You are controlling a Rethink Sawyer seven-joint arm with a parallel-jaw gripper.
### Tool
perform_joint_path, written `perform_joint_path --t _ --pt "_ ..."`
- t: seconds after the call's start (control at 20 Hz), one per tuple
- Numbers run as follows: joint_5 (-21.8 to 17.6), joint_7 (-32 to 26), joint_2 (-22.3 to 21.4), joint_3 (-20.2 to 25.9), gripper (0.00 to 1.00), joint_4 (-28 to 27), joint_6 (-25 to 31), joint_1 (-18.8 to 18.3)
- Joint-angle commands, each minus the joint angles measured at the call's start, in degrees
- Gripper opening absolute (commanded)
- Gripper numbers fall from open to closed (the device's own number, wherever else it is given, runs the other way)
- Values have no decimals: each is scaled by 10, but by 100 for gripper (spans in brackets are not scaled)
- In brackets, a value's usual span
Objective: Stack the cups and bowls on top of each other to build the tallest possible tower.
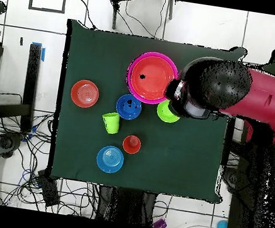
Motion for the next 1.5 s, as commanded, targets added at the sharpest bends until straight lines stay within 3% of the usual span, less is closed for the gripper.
perform_joint_path --t 0.05,0.45,0.7,0.85,1.5 --pt "-53 -56 37 7 100 41 -64 22" --pt "-71 -65 62 3 100 32 -69 27" --pt "-70 -85 76 7 100 -9 31 36" --pt "-71 -72 82 3 100 -22 39 40" --pt "-82 -57 131 7 100 -21 -57 48"
